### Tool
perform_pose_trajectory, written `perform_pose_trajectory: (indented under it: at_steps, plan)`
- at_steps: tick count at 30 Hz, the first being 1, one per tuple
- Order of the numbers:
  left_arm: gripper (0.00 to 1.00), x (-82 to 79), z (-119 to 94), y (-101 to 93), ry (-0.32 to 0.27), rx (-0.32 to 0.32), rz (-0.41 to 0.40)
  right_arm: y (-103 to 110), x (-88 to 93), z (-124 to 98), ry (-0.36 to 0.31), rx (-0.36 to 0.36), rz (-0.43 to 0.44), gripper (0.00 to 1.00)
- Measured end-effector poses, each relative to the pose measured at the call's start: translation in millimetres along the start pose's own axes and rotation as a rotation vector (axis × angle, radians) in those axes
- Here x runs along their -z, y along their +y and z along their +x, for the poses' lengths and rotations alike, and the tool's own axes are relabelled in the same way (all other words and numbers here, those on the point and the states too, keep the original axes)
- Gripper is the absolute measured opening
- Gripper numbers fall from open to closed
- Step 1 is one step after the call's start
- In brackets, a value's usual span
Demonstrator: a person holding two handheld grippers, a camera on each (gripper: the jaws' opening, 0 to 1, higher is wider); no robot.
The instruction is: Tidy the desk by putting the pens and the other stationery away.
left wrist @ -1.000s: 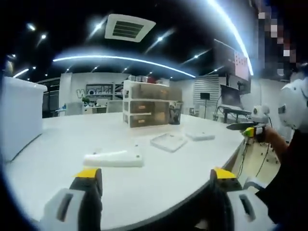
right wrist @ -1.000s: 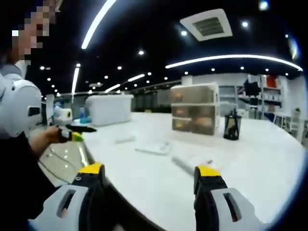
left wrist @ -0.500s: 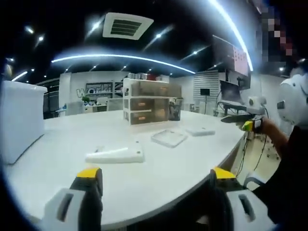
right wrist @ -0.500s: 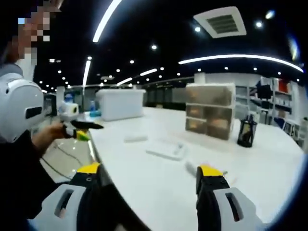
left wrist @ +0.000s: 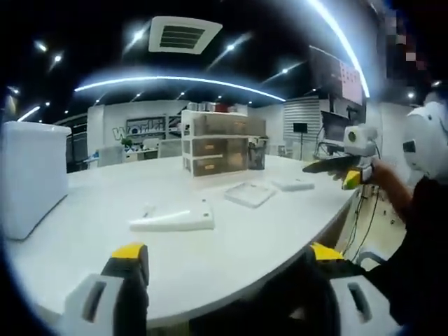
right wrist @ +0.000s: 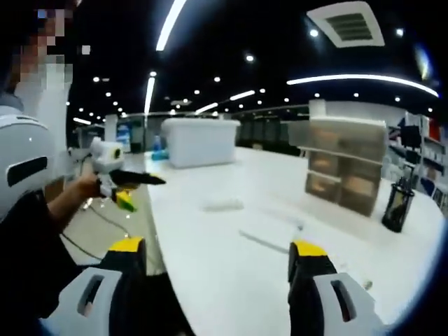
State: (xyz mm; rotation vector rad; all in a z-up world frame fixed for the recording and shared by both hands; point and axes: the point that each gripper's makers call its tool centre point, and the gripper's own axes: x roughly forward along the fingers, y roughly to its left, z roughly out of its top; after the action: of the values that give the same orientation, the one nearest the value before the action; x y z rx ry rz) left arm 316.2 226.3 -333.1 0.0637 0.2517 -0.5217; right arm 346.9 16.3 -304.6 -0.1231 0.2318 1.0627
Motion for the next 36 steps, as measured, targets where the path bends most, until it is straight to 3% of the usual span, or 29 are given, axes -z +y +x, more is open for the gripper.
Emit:
perform_pose_trajectory:
  at_steps: [19, 36]
  plan:
    - [0.91, 0.6, -8.6, 1.4, 0.012, 0.003, 0.012, 9.2, -13.6, 88.2, 0.058, -0.11, -0.026, 0.81]
    - [0.91, -4.9, -14.5, 5.8, -0.002, 0.003, 0.008, -0.8, -3.3, 173.0, 0.172, -0.136, -0.043, 0.86]
